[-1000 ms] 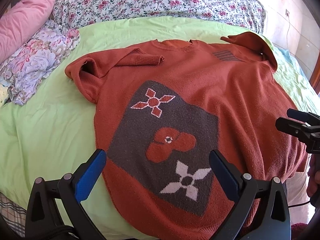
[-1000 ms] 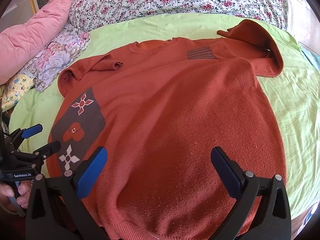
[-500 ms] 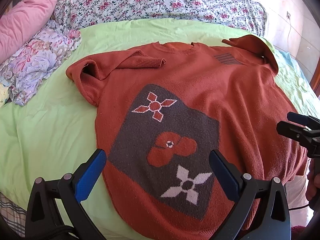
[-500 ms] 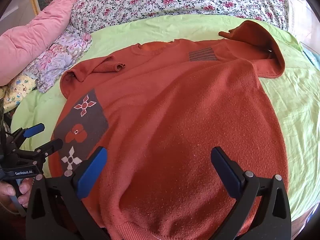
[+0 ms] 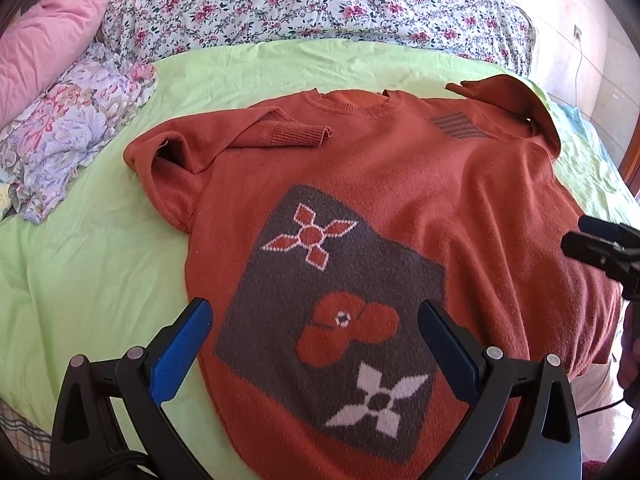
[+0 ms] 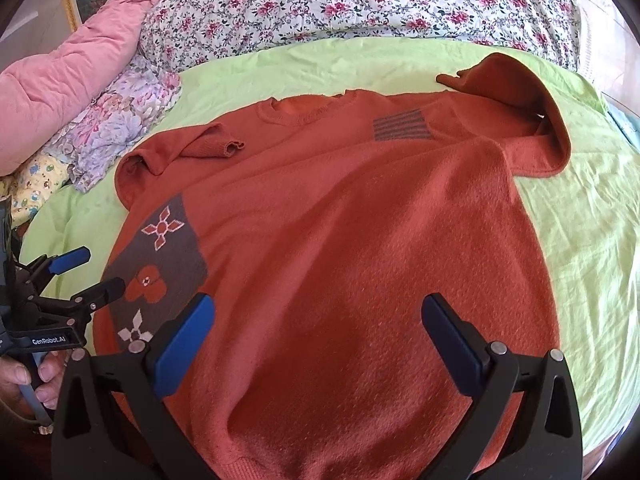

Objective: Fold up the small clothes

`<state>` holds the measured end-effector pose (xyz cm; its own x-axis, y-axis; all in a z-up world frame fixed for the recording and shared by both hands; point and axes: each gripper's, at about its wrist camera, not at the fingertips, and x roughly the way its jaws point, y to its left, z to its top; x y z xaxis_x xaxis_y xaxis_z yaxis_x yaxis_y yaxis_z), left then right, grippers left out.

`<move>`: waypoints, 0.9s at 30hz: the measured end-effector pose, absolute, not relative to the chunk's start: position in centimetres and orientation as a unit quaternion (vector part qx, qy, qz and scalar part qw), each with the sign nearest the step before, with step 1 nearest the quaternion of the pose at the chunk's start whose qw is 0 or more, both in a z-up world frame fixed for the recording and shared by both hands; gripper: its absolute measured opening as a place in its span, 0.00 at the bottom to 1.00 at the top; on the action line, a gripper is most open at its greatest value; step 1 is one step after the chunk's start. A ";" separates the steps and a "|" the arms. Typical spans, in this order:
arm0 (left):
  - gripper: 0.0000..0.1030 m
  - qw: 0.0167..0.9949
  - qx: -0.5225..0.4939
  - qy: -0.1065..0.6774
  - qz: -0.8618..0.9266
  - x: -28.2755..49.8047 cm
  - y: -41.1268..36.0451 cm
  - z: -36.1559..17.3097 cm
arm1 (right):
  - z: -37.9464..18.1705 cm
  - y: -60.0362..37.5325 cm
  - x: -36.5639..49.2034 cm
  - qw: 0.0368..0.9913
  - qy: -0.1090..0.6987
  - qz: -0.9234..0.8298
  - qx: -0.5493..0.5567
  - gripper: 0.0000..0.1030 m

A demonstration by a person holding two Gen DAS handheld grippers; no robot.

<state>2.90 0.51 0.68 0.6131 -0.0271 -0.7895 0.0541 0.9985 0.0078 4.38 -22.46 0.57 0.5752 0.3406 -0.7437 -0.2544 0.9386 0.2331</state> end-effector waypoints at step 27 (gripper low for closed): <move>1.00 0.889 0.008 0.457 -0.022 17.6 1.1 2.3 | 9.9 -36.0 30.4 0.921 0.380 0.083 0.033 1.00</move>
<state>17.59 1.11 2.33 0.5818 -0.0315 -0.8127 0.0461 0.9989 -0.0057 30.40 -36.04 9.95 0.6971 0.1772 -0.6947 -0.1270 0.9842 0.1236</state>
